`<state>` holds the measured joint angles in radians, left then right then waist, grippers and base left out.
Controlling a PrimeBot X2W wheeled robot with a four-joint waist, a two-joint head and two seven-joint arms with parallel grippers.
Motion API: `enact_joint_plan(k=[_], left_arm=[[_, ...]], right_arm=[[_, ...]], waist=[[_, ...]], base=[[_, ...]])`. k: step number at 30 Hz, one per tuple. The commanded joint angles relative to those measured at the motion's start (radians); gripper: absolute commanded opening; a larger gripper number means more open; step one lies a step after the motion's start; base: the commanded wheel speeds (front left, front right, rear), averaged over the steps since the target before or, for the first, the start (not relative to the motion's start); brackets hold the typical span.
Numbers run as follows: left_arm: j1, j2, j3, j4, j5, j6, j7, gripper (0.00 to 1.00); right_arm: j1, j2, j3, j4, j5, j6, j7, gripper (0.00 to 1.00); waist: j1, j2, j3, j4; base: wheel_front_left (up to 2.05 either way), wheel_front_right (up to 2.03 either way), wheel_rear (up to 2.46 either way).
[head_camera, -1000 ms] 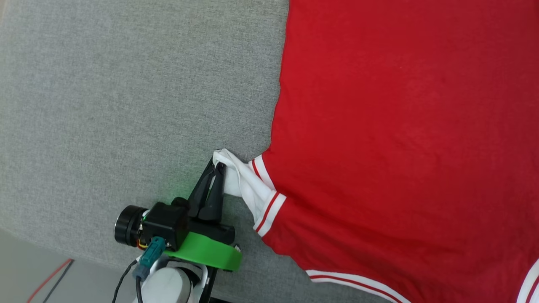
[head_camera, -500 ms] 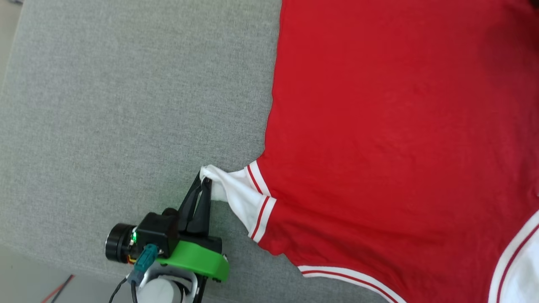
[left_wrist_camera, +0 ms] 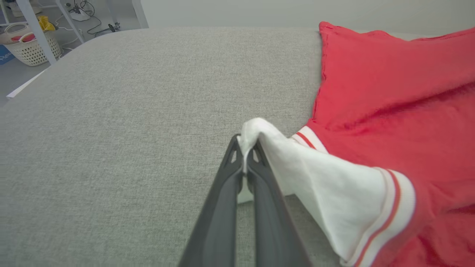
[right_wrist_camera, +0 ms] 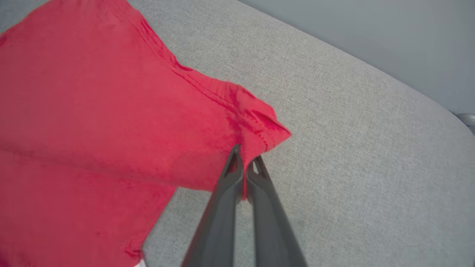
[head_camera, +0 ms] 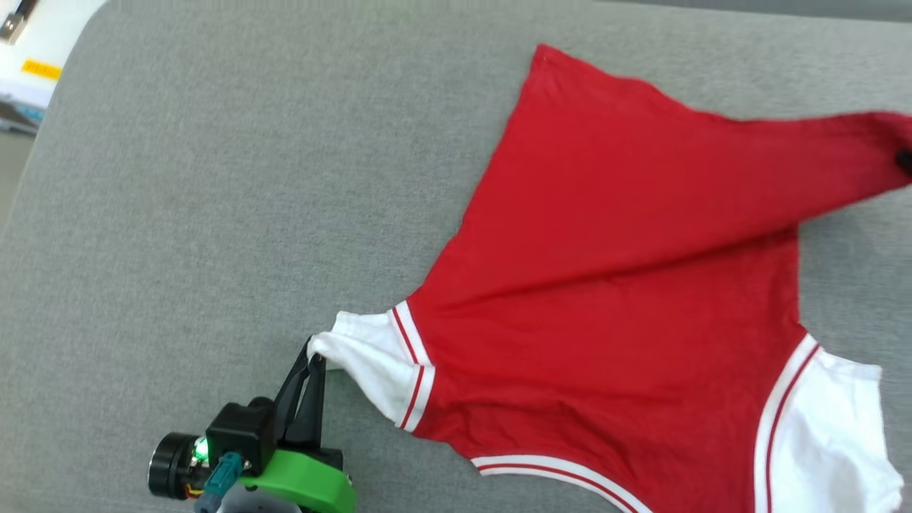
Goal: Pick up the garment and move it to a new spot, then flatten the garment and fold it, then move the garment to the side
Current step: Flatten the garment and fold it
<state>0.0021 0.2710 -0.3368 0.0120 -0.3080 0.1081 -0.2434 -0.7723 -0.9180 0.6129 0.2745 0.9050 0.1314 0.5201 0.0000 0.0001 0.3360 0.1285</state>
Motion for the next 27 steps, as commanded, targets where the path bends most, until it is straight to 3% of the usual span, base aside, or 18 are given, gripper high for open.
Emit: enact_joint_plan(k=[1,7,13,21,27], left_arm=[[0.021,0.012,0.006,-0.008,-0.007,0.009,0.006,0.0],[0.058,0.028,0.008,-0.025,-0.012,0.02,0.02,0.0],[0.081,0.036,0.012,-0.033,-0.02,0.029,0.026,0.0],[0.083,0.04,0.01,-0.028,-0.028,0.031,0.028,0.0],[0.086,0.039,0.007,-0.018,-0.032,0.036,0.027,0.0]], right_arm=[[0.048,-0.021,-0.012,-0.02,0.017,-0.001,-0.015,0.0],[0.26,-0.084,-0.098,-0.078,0.07,-0.001,-0.046,0.0],[0.521,-0.08,-0.194,-0.104,0.126,-0.001,-0.051,0.0],[0.802,0.019,-0.28,-0.076,0.13,-0.001,-0.028,0.0],[0.886,0.093,-0.324,-0.079,0.107,-0.001,-0.001,0.0]], waist=[[0.0,-0.0001,-0.069,-0.068],[0.0,-0.0001,-0.102,-0.101],[0.0,-0.0001,-0.118,-0.116],[0.0,-0.0001,-0.121,-0.12],[0.0,-0.0001,-0.124,-0.124]], base=[[0.0,0.0,0.0],[0.0,0.0,0.0],[0.0,0.0,0.0],[0.0,0.0,0.0],[0.0,0.0,0.0]])
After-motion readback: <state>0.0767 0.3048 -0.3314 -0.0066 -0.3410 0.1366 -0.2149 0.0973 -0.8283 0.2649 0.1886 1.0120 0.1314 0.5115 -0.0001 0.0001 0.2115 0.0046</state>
